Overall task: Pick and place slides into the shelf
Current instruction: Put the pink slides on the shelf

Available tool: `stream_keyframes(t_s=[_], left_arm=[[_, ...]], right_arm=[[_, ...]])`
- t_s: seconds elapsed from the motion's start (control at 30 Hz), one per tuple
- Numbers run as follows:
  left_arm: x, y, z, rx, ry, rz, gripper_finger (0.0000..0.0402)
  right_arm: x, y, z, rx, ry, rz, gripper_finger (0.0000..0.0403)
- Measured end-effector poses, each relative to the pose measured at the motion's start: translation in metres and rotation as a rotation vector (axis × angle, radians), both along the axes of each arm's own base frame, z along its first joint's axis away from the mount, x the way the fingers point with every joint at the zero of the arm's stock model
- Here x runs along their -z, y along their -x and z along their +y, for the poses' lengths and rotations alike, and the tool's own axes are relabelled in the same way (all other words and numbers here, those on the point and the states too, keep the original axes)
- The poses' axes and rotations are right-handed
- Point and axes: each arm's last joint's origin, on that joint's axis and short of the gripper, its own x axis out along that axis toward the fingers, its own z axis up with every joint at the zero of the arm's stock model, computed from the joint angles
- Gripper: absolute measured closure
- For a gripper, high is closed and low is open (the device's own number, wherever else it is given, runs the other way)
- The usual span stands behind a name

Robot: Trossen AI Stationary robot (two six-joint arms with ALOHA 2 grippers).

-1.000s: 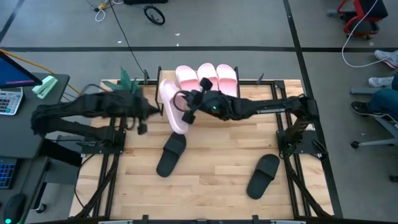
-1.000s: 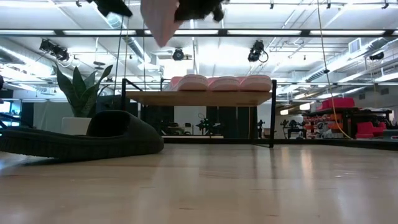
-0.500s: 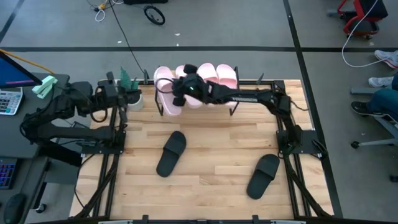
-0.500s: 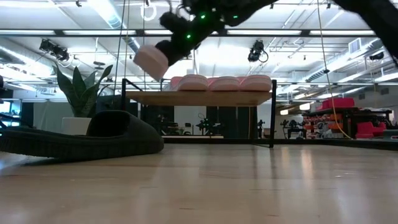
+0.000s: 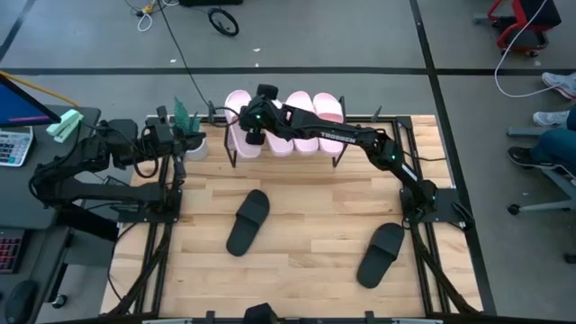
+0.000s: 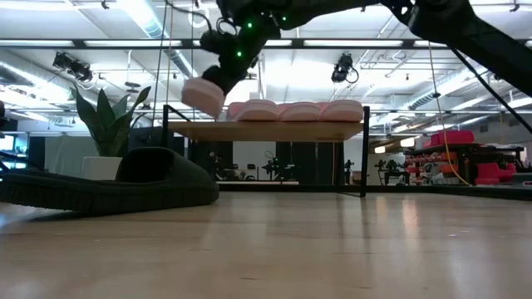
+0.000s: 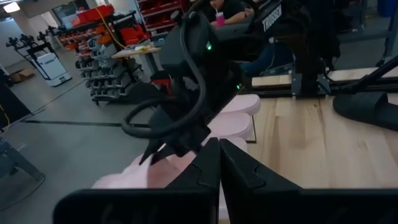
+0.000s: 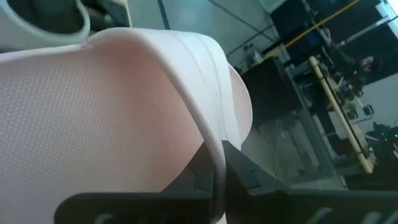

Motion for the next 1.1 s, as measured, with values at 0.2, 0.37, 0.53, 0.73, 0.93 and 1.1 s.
stream_keyframes(t_s=[0.2, 0.37, 0.53, 0.73, 0.93, 1.1], left_arm=[[0.001, 0.000, 0.000, -0.001, 0.008, 0.007, 0.0382], [0.001, 0.000, 0.000, -0.001, 0.009, 0.012, 0.0387], [0.001, 0.000, 0.000, -0.001, 0.009, 0.012, 0.0393], [0.001, 0.000, 0.000, -0.003, 0.014, 0.009, 0.0385], [0.002, -0.002, 0.000, -0.017, 0.085, -0.014, 0.0384], [0.009, -0.005, 0.001, -0.033, 0.145, 0.030, 0.0388]], right_arm=[[0.012, 0.002, -0.007, 0.045, 0.020, 0.054, 0.0393], [0.011, 0.008, -0.024, 0.064, 0.017, 0.051, 0.0386], [0.010, 0.012, -0.034, 0.077, 0.012, 0.051, 0.0351], [0.009, 0.014, -0.039, 0.063, -0.010, 0.036, 0.0296], [0.010, 0.010, -0.029, 0.037, -0.008, 0.040, 0.0269], [0.006, 0.010, -0.023, 0.028, -0.009, 0.043, 0.0267]])
